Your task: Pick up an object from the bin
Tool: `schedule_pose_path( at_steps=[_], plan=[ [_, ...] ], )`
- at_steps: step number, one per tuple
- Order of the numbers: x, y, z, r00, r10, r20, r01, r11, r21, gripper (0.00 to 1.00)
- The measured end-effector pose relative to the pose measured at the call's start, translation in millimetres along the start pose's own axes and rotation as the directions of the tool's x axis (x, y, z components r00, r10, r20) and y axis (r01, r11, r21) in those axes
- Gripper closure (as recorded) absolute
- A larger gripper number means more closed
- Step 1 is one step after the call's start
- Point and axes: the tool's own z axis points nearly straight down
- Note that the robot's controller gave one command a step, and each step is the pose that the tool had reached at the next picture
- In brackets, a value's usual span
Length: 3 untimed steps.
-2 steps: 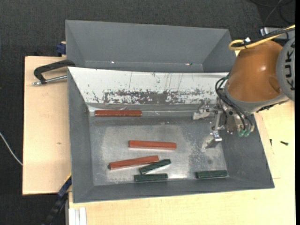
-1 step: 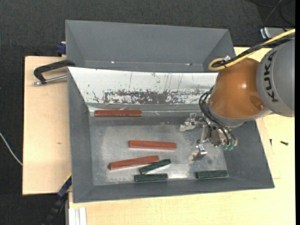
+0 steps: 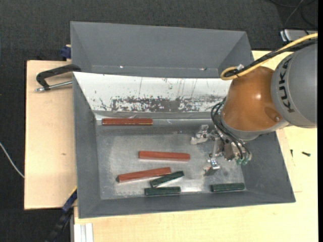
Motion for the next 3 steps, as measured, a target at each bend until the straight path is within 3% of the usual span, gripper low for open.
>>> schedule_pose_path(
  at_steps=[1, 2, 3],
  plan=[
    [-20.1, 0, -1, 0.999, -0.040, 0.006, 0.040, 0.999, 0.002, 0.00],
    [-12.1, 56, 44, 0.969, -0.245, 0.012, 0.245, 0.970, 0.006, 1.00],
    [-12.1, 56, 44, 0.970, -0.245, 0.012, 0.245, 0.970, 0.006, 1.00]
  ],
)
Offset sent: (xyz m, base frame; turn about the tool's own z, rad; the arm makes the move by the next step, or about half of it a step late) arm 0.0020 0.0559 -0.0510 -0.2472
